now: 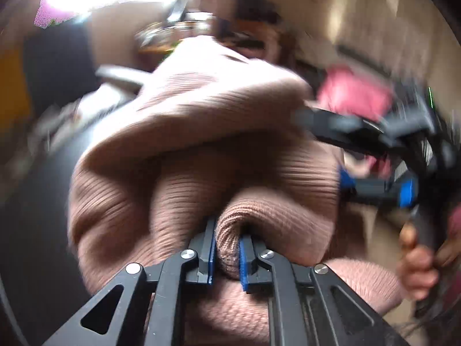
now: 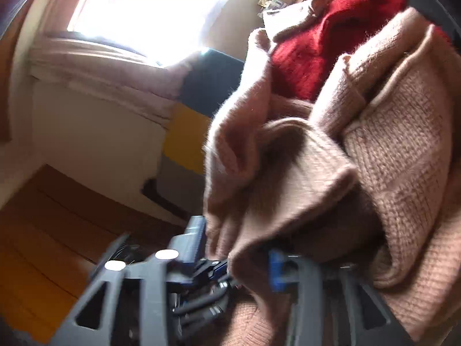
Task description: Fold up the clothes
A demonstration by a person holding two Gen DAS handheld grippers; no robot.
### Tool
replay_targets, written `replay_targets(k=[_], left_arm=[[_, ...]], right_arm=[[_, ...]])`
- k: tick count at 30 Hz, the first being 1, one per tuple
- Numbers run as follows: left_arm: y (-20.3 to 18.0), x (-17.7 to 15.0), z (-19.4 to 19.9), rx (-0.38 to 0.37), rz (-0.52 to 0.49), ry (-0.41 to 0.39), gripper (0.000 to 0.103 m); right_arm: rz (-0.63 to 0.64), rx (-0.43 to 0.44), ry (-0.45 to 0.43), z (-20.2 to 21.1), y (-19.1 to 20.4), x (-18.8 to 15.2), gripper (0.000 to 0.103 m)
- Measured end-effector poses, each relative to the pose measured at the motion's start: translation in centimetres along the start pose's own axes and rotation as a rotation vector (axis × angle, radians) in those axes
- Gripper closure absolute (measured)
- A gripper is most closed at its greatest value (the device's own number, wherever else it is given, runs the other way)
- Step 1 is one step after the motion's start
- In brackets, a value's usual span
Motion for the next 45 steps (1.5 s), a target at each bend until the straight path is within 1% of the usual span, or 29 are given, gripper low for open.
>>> replay_targets(k=[1, 2, 4, 6, 7, 8, 9, 10, 11, 14, 15, 17, 19, 21, 22, 23, 24, 26, 27, 28, 30, 32, 35, 38, 39, 41, 42, 44, 45], left_arm=[[0.6, -0.3, 0.7, -0.01, 0.029, -0.009, 0.094], [1.2, -0.6, 1.4, -0.02, 0.058, -0.017, 0.094], [2.4, -1.2, 2.9, -0.039, 0.116, -0.034, 0.094], [3.7, -1.8, 4.3, -0.059, 0.175, -0.051, 0.094], [4.3, -2.1, 5.1, -0.068, 0.204, -0.06, 0.094], [4.9, -2.3, 5.8, -0.078, 0.233, -0.068, 0.094], [5.5, -2.6, 6.5, -0.088, 0.262, -0.077, 0.094], [6.1, -2.9, 7.2, -0.098, 0.291, -0.085, 0.094], [6.6, -3.3, 8.1, -0.087, 0.299, -0.093, 0.094], [7.6, -4.8, 10.8, -0.022, 0.29, -0.118, 0.094], [7.9, -5.3, 11.7, -0.001, 0.286, -0.126, 0.094], [8.6, -6.3, 13.5, 0.042, 0.28, -0.143, 0.094], [9.2, -7.3, 15.4, 0.085, 0.273, -0.159, 0.093], [9.1, -8.2, 16.8, 0.098, 0.257, -0.177, 0.091], [9.0, -8.5, 17.1, 0.098, 0.248, -0.179, 0.084], [8.7, -8.8, 17.3, 0.095, 0.239, -0.178, 0.082], [8.6, -9.1, 17.4, 0.082, 0.235, -0.172, 0.081], [8.2, -9.9, 17.4, 0.046, 0.23, -0.157, 0.067], [7.9, -10.3, 17.1, 0.018, 0.226, -0.141, 0.063], [7.6, -10.7, 16.8, 0.003, 0.219, -0.125, 0.056], [7.0, -11.4, 16.4, -0.009, 0.201, -0.098, 0.055], [6.6, -11.8, 16.1, -0.004, 0.194, -0.095, 0.052], [6.8, -10.5, 14.9, 0.028, 0.18, -0.093, 0.051], [7.0, -9.0, 13.6, 0.063, 0.165, -0.091, 0.05], [6.9, -8.3, 13.0, 0.065, 0.157, -0.082, 0.05], [6.5, -7.0, 12.1, 0.024, 0.145, -0.073, 0.049], [6.1, -6.5, 12.0, 0.0, 0.141, -0.075, 0.048], [5.2, -5.4, 11.8, -0.049, 0.135, -0.085, 0.042], [4.8, -5.1, 11.6, -0.055, 0.121, -0.081, 0.04]], right_arm=[[-0.003, 0.005, -0.002, 0.0, 0.1, 0.1, 0.039], [-0.019, 0.014, 0.012, -0.4, 0.0, 0.0, 0.029], [-0.039, 0.034, 0.032, -1.5, 0.4, -0.2, 0.021], [-0.044, 0.055, 0.041, -2.9, 1.2, -0.6, 0.022], [-0.047, 0.066, 0.046, -3.6, 1.7, -0.7, 0.027], [-0.049, 0.077, 0.051, -4.3, 2.1, -0.9, 0.028], [-0.035, 0.135, 0.082, -5.5, 3.9, -1.7, 0.028], [-0.016, 0.163, 0.106, -6.4, 5.5, -2.5, 0.028], [0.003, 0.19, 0.13, -7.3, 7.0, -3.4, 0.028], [0.036, 0.279, 0.188, -9.5, 11.1, -5.9, 0.027], [0.036, 0.325, 0.211, -10.2, 12.8, -7.2, 0.024], [0.027, 0.358, 0.222, -11.0, 14.3, -8.6, 0.018], [-0.003, 0.359, 0.214, -11.3, 14.9, -9.3, 0.016], [-0.036, 0.348, 0.205, -11.3, 15.1, -9.6, 0.015], [-0.036, 0.344, 0.201, -10.9, 15.3, -10.3, 0.014], [-0.047, 0.344, 0.195, -10.4, 15.5, -10.5, 0.013], [-0.058, 0.345, 0.189, -9.9, 15.8, -10.8, 0.012], [-0.072, 0.35, 0.197, -10.1, 15.9, -10.7, 0.007], [-0.08, 0.354, 0.202, -10.4, 16.0, -10.6, 0.006], [-0.082, 0.356, 0.207, -10.1, 16.0, -10.4, 0.003], [-0.084, 0.358, 0.226, -10.2, 16.4, -10.2, 0.0], [-0.067, 0.344, 0.254, -10.4, 16.5, -9.7, 0.0], [-0.023, 0.301, 0.292, -10.7, 16.6, -8.2, 0.0], [0.001, 0.285, 0.313, -10.5, 16.2, -7.3, 0.0], [0.008, 0.279, 0.32, -10.4, 16.0, -6.9, 0.0], [0.024, 0.269, 0.334, -10.2, 15.7, -6.3, 0.0], [0.033, 0.268, 0.32, -10.1, 15.5, -5.8, 0.0], [0.046, 0.256, 0.302, -9.5, 14.7, -5.4, 0.0], [0.036, 0.256, 0.296, -9.3, 14.1, -5.1, 0.0]])
Point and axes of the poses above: each gripper's, at about its wrist camera, not at the fingertips, and z roughly against the way its jaws point, y to its left, x to its top, the point moved 5 cm from there along -z, roughly the way its jaws point, and after that the axes turned 11 degrees about z, right-handed, at the moved point
